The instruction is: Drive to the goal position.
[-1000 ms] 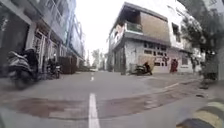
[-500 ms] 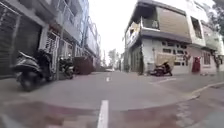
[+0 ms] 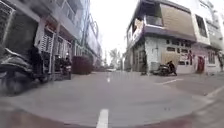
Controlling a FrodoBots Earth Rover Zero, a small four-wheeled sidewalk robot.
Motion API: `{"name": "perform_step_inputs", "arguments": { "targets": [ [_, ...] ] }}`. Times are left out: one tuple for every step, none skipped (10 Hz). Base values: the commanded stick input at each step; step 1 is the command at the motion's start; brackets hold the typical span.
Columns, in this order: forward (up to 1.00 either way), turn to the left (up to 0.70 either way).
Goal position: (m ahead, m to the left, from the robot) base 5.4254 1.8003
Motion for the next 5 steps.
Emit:
{"name": "perform_step_inputs", "arguments": {
  "targets": [
    [1.0,0.0],
    [1.0,0.0],
    [1.0,0.0],
    [1.0,0.0],
    [1.0,0.0]
  ]
}}
